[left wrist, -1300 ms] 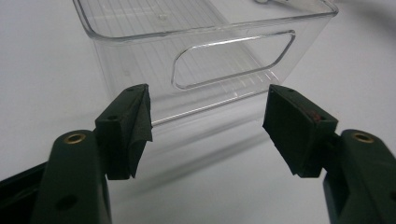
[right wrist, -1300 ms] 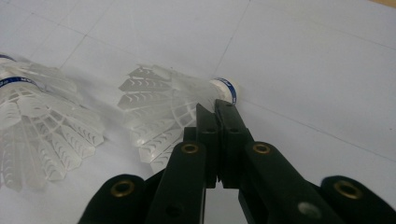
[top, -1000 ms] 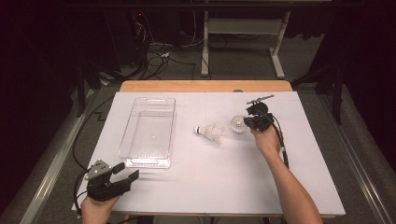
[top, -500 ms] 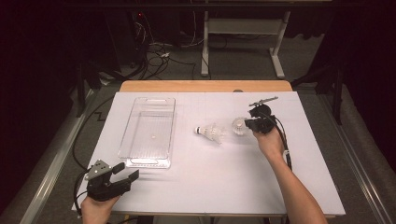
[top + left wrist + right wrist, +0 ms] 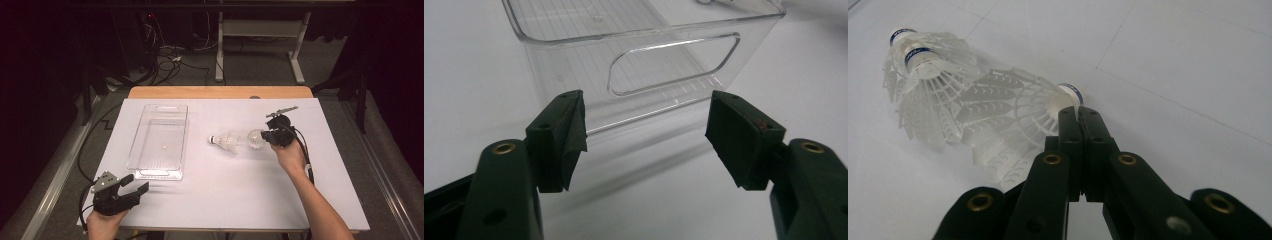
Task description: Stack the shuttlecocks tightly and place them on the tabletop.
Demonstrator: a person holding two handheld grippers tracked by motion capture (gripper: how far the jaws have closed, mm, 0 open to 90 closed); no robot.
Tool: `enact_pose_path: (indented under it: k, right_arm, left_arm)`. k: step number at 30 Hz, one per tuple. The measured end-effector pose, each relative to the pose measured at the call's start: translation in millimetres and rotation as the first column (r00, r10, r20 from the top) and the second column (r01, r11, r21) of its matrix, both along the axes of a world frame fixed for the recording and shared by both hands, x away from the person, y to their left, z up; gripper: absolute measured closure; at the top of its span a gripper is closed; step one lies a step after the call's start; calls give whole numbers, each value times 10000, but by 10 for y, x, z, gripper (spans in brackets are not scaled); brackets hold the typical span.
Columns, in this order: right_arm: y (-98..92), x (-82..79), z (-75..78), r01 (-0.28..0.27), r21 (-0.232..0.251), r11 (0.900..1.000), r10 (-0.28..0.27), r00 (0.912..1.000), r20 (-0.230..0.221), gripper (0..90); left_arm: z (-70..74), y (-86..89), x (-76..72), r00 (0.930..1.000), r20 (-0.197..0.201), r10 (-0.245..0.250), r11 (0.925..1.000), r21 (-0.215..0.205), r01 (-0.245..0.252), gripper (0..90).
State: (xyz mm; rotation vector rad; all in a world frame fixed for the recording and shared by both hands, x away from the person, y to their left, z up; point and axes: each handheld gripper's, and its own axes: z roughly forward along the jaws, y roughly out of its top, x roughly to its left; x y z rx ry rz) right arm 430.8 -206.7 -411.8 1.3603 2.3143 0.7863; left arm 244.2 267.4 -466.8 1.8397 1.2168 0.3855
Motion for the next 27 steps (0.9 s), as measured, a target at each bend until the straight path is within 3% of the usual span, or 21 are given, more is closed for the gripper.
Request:
enact_pose_path:
  k: [27]
  right_arm:
    - [-36,-214,-14,-561,97,9984,562,9984,-92,900]
  left_arm:
    - [1,-4,-1,10000,-7,-10,10000,40,10,330]
